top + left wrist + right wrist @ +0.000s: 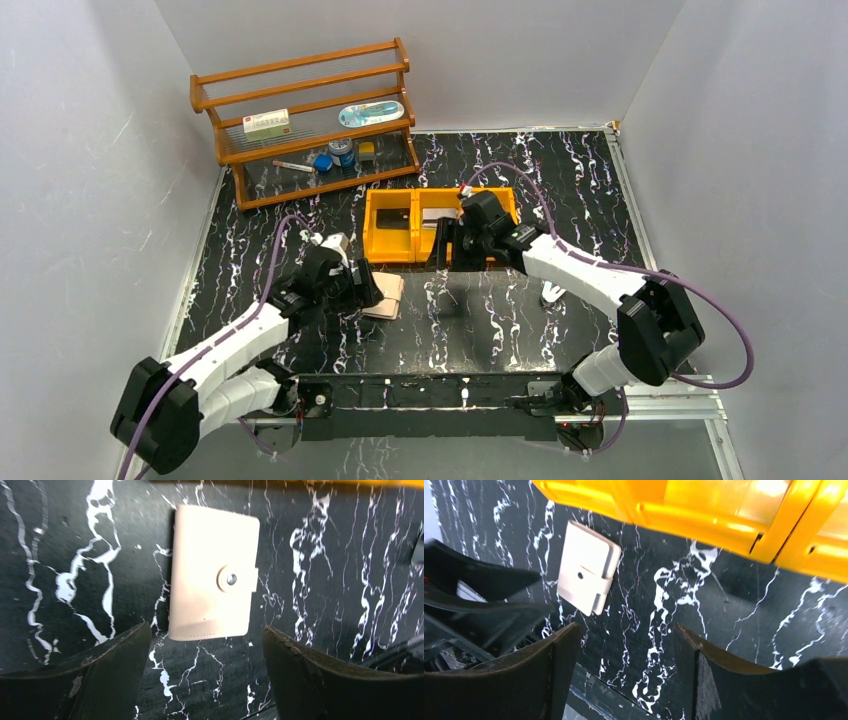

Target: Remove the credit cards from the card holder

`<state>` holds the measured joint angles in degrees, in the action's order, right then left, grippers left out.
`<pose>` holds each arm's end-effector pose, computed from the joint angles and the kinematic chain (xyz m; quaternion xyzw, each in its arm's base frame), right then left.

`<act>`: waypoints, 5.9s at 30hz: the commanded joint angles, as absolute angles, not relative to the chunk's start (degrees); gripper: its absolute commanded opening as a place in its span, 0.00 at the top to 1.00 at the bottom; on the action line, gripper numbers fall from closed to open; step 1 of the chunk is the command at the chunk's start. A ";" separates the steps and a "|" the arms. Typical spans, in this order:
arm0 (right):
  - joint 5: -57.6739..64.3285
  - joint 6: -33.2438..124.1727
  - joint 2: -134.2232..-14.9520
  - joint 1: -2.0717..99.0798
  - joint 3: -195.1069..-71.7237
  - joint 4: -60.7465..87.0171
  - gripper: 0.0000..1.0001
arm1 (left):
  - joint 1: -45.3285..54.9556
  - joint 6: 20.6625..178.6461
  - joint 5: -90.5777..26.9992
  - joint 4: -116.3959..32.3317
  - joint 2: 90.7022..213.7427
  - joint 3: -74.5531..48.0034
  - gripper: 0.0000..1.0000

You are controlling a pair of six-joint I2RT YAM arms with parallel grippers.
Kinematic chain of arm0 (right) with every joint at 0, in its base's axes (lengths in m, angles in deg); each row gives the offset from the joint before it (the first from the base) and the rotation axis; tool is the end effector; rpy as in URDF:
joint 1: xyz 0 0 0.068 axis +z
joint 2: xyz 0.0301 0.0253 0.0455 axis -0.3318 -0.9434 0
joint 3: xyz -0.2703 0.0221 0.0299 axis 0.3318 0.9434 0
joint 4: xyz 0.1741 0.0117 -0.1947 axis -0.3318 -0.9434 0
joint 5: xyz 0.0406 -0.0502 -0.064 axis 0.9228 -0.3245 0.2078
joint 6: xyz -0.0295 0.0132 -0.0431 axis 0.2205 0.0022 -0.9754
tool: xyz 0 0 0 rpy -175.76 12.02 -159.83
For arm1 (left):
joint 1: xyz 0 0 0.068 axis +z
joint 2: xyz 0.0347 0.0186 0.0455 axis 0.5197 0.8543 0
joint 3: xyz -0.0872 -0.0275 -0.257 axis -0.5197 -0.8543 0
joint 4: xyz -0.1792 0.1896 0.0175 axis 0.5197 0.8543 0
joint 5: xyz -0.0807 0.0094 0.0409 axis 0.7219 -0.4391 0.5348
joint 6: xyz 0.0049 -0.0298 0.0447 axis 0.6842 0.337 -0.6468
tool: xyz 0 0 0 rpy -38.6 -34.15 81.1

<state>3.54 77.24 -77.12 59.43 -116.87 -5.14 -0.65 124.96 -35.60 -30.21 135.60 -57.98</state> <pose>0.2402 0.2082 0.2537 -0.0388 0.9158 0.2988 0.2654 0.1736 -0.1115 0.1912 -0.0230 0.9093 -0.2632 0.3216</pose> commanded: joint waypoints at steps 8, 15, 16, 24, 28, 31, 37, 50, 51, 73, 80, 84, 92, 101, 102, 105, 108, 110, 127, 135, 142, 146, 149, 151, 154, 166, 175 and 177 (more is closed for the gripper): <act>3.74 84.09 -77.69 63.63 -112.01 3.28 0.27 | -0.20 122.20 -41.14 -38.57 149.33 -52.10 0.35; 7.02 86.24 -80.36 64.05 -109.05 7.51 0.29 | -0.20 121.04 -29.29 -42.80 151.71 -55.75 0.53; 7.18 86.24 -80.87 64.29 -108.97 7.57 0.31 | -0.29 121.11 -27.36 -43.66 151.28 -56.78 0.56; 0.14 85.11 -82.54 67.91 -109.24 3.91 0.33 | -4.46 129.67 -24.01 -49.85 143.65 -64.77 0.63; -1.68 82.16 -85.50 69.57 -112.08 2.42 0.34 | -5.60 130.20 -25.50 -49.87 143.76 -65.82 0.63; -0.90 79.66 -89.02 70.53 -115.54 1.88 0.33 | -5.66 131.08 -28.63 -48.10 142.68 -66.24 0.56; 1.48 77.69 -96.54 72.21 -120.69 1.61 0.39 | -5.66 132.82 -34.93 -45.65 138.39 -66.46 0.53; -4.83 85.06 -87.72 81.56 -110.52 1.09 0.66 | -8.48 135.72 -27.53 -49.37 141.17 -67.40 0.62; -5.82 86.05 -86.53 81.80 -109.09 0.48 0.66 | -9.41 136.70 -27.33 -49.42 140.59 -67.73 0.62; -19.89 90.08 -71.31 81.60 -110.45 -5.23 0.14 | -14.67 139.41 -57.14 -23.42 125.54 -61.05 0.02; -20.92 88.89 -84.00 86.08 -120.52 -12.02 0.34 | -14.65 142.55 -55.05 -23.44 122.15 -63.44 0.02; -26.07 88.70 -91.18 89.22 -127.83 -19.11 0.42 | -14.67 144.70 -55.88 -20.55 120.15 -63.48 0.02; -28.30 88.74 -96.60 91.18 -131.73 -22.19 0.54 | -14.61 145.99 -57.85 -15.74 118.41 -62.12 0.04; -28.89 87.69 -99.40 91.17 -131.45 -22.18 0.52 | -14.65 144.11 -54.81 -18.31 118.55 -62.43 0.09; -29.08 86.24 -99.80 91.18 -131.71 -22.26 0.52 | -14.67 143.64 -53.99 -19.25 118.68 -62.62 0.09; -30.72 86.19 -100.62 91.18 -132.79 -23.96 0.50 | -14.69 142.83 -52.27 -20.68 119.19 -62.70 0.11; -31.42 86.29 -100.27 91.17 -133.96 -24.87 0.48 | -14.66 142.53 -51.66 -21.48 119.66 -62.92 0.13; -31.23 86.14 -99.58 91.18 -134.20 -24.34 0.48 | -14.62 142.71 -51.65 -21.60 119.84 -63.09 0.13; -28.07 86.30 -101.16 89.85 -130.10 -19.70 0.87 | -14.66 142.91 -50.17 -23.36 120.71 -63.89 0.21; -16.88 85.14 -94.03 86.42 -123.74 -9.25 0.87 | -14.65 141.47 -47.22 -25.89 123.92 -63.27 0.21; -20.67 86.47 -87.83 83.96 -121.86 -9.34 0.67 | -14.68 139.94 -46.11 -26.17 128.05 -61.26 0.20; -25.89 86.32 -89.54 83.80 -124.26 -15.70 0.64 | -14.65 139.84 -46.03 -26.54 129.08 -60.94 0.19; -26.46 86.19 -91.18 83.80 -125.52 -18.40 0.65 | -14.63 139.77 -46.11 -26.83 129.65 -60.93 0.19; -25.93 85.37 -90.66 83.95 -125.65 -18.34 0.64 | -14.67 139.75 -46.27 -26.48 129.87 -60.80 0.18; -23.09 84.46 -88.35 84.05 -124.77 -15.06 0.57 | -14.68 140.23 -47.27 -25.80 129.23 -60.80 0.18; -21.84 83.31 -92.85 85.91 -126.89 -14.17 0.44 | -14.65 142.24 -50.57 -22.56 125.90 -60.94 0.18; -28.85 83.61 -97.05 86.64 -130.12 -21.17 0.45 | -14.64 142.57 -51.00 -22.27 125.16 -61.33 0.17; -30.19 84.68 -94.48 86.68 -128.59 -20.90 0.51 | -14.68 142.27 -50.97 -22.26 125.83 -61.01 0.16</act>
<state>-25.79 83.60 -97.80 86.60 -128.41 -18.34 -14.55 142.29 -49.83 -23.18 125.79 -62.77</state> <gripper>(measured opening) 0.529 0.831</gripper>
